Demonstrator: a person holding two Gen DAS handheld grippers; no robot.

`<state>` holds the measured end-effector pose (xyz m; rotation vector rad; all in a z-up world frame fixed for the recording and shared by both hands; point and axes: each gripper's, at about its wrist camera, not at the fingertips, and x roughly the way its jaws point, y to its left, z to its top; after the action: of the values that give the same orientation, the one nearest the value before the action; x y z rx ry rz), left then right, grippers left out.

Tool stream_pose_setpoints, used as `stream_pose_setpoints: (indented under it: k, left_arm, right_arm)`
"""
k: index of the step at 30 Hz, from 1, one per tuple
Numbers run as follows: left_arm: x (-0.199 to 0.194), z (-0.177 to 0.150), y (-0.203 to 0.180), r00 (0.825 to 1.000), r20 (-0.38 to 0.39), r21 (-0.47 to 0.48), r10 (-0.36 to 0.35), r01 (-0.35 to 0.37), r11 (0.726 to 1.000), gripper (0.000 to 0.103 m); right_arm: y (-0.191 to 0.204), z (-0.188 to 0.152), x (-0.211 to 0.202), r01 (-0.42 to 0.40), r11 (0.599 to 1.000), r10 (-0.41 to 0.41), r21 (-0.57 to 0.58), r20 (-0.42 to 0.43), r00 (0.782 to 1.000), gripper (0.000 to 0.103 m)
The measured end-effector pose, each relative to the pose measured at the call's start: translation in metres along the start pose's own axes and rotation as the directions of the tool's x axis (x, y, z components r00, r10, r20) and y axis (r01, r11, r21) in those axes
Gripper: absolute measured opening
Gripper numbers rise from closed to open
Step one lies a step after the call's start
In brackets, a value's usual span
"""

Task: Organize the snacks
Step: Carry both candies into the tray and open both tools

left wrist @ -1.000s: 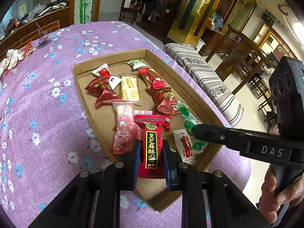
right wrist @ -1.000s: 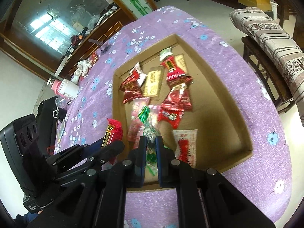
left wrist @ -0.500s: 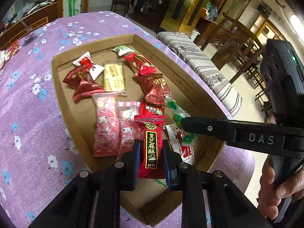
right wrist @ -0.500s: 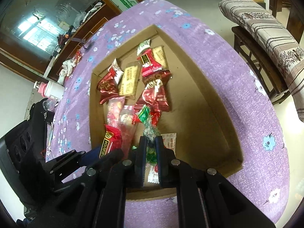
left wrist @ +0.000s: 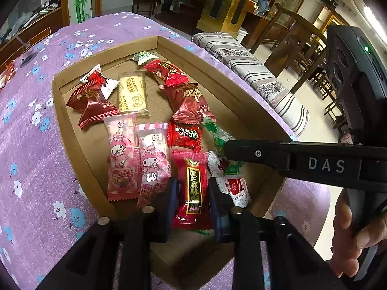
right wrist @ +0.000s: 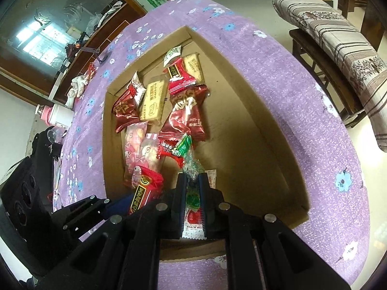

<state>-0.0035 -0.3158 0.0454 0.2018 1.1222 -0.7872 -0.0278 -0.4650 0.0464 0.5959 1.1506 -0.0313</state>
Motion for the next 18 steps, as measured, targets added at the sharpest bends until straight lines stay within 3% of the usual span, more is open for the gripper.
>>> stream_pose_setpoints:
  k: [4,7,14,18]
  left_arm:
    - [-0.002,-0.002,-0.003,1.000,0.004,0.015,0.003,-0.003,1.000,0.041]
    - [-0.005,-0.003,-0.004,1.000,0.007,0.025,0.003,-0.003,1.000,0.047]
    - [-0.025,-0.012,-0.010,0.999,0.045,0.087,-0.006,0.002,0.996,0.050]
    - [-0.042,-0.023,-0.012,0.997,0.081,0.128,-0.013,0.003,0.992,0.059]
  right_arm:
    - [-0.001,-0.002,-0.003,0.014,1.000,-0.014,0.009,0.005,1.000,0.012]
    - [-0.001,-0.003,-0.007,0.024,1.000,-0.024,0.016,0.017,1.000,0.026]
    - [0.005,-0.010,-0.021,0.072,0.997,-0.075,0.036,0.071,0.995,0.039]
    - [0.016,-0.023,-0.036,0.106,0.993,-0.113,0.053,0.135,0.984,0.047]
